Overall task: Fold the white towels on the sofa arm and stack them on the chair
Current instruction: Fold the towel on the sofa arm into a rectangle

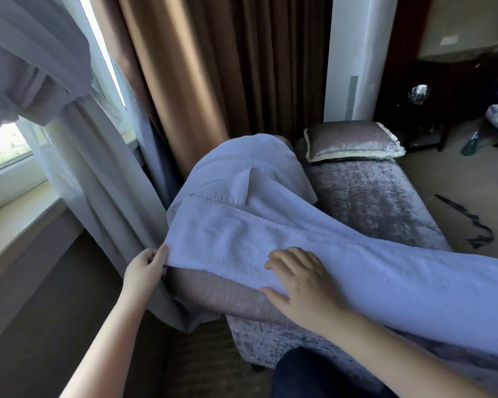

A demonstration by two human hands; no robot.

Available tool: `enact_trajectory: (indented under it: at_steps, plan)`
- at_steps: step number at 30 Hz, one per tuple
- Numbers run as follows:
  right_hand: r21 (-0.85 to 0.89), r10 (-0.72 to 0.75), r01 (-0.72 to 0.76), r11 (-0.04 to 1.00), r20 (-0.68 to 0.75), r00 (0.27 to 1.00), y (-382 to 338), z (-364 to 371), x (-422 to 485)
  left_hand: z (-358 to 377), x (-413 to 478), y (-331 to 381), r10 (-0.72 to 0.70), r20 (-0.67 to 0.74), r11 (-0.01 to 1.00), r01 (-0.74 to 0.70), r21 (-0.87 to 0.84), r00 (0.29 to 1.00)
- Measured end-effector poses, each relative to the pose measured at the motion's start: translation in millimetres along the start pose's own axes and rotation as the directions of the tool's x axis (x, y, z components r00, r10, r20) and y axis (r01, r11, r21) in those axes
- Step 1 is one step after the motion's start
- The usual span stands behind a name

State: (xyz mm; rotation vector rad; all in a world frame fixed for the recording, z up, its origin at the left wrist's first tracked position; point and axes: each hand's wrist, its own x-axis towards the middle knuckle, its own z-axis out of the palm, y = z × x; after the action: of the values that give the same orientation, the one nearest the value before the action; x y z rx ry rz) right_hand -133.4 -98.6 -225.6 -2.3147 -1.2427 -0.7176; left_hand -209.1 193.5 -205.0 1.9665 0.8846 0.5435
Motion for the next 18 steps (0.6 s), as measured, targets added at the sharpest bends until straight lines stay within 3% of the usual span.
enact_trajectory:
  at_steps: [5, 8, 12, 18]
  plan:
    - [-0.045, -0.051, 0.049, 0.998, -0.045, 0.998, -3.3, 5.5, -7.3, -9.7, -5.9, 2.0, -0.094, 0.141, 0.901, 0.144, -0.409, 0.986]
    - [-0.019, -0.08, 0.079, 0.997, -0.101, 0.992, -6.7, 0.5, -5.1, -16.9, -3.2, 12.6, -0.078, 0.243, 0.899, 0.174, -0.403, 0.967]
    - [0.005, -0.124, 0.127, 0.992, -0.157, 0.98, -13.7, -5.7, -9.1, -34.3, 10.1, 11.4, -0.046, 0.221, 0.842, 0.157, -0.517, 0.974]
    - [-0.006, -0.153, 0.153, 0.988, -0.034, 0.988, -7.8, 7.7, -23.6, -19.8, 7.5, -12.9, -0.118, 0.21, 0.909, 0.191, -0.369, 0.971]
